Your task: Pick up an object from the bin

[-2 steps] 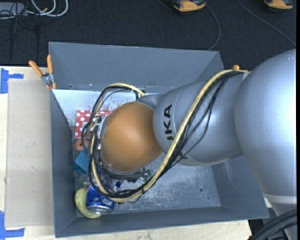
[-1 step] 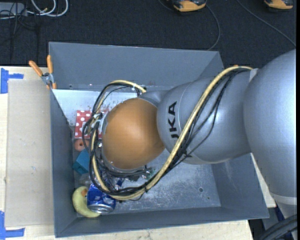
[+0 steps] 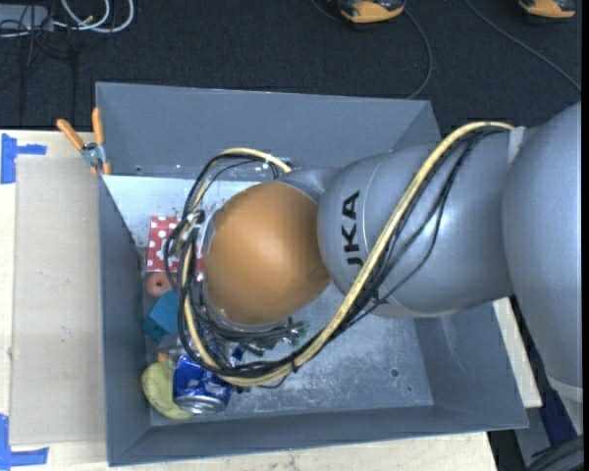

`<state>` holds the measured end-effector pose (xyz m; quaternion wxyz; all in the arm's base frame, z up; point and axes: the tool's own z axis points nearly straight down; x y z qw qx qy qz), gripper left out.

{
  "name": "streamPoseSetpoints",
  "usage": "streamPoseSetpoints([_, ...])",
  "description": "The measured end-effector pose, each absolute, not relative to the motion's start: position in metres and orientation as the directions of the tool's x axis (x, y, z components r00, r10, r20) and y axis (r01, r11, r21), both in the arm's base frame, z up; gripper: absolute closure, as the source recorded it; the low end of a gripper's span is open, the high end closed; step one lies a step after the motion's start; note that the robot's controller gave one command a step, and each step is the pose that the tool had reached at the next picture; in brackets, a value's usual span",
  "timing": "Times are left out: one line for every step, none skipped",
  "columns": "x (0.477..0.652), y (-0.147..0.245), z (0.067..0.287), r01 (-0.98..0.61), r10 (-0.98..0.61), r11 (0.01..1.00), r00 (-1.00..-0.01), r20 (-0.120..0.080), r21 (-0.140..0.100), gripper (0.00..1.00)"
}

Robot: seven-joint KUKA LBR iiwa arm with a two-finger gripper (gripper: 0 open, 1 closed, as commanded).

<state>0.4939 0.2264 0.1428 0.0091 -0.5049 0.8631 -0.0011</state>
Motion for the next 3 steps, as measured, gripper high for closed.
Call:
streamPoseSetpoints([0.494,0.227,0.153,-0.872,-0.872,0.490,-0.490,-0.016,-0.012,1.00])
streamPoseSetpoints([0.494,0.227,0.158,-0.871,-0.871,0.491,-0.491,-0.015,-0.011,1.00])
streamPoseSetpoints([0.494,0.227,0.168,-0.870,-0.870,0.492,-0.492,-0.014,-0.010,1.00])
